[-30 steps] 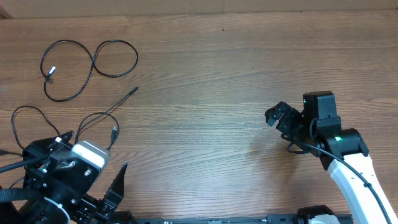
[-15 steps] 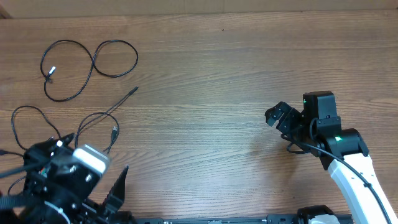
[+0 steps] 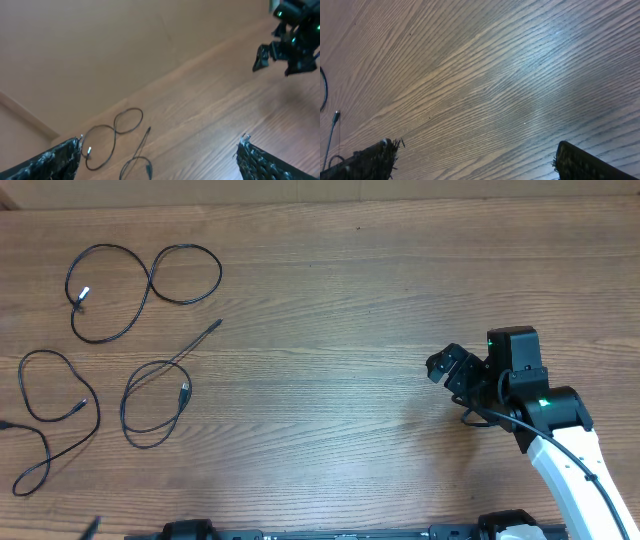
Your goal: Untangle cables
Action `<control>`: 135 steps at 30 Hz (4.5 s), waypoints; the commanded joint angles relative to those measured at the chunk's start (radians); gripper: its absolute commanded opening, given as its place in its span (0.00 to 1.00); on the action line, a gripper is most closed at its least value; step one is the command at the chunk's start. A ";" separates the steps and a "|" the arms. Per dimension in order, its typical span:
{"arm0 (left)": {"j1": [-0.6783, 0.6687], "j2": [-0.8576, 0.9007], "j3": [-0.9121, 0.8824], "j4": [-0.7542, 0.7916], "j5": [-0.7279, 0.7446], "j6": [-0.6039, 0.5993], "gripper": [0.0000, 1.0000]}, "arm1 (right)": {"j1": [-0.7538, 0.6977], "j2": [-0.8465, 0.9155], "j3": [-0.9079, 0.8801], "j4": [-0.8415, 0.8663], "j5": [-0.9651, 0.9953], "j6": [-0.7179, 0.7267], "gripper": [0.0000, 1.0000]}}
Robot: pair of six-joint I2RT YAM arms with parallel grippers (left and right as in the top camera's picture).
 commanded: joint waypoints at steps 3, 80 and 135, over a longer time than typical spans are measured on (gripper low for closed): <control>-0.006 -0.118 -0.093 -0.002 0.011 -0.113 1.00 | 0.003 -0.003 0.020 0.005 -0.005 -0.005 1.00; -0.077 -0.619 -2.007 1.622 -0.213 -0.388 0.99 | 0.003 -0.003 0.020 0.005 -0.005 -0.005 1.00; -0.035 -0.619 -2.030 1.613 -0.374 -0.499 1.00 | 0.003 -0.003 0.020 0.005 -0.005 -0.005 1.00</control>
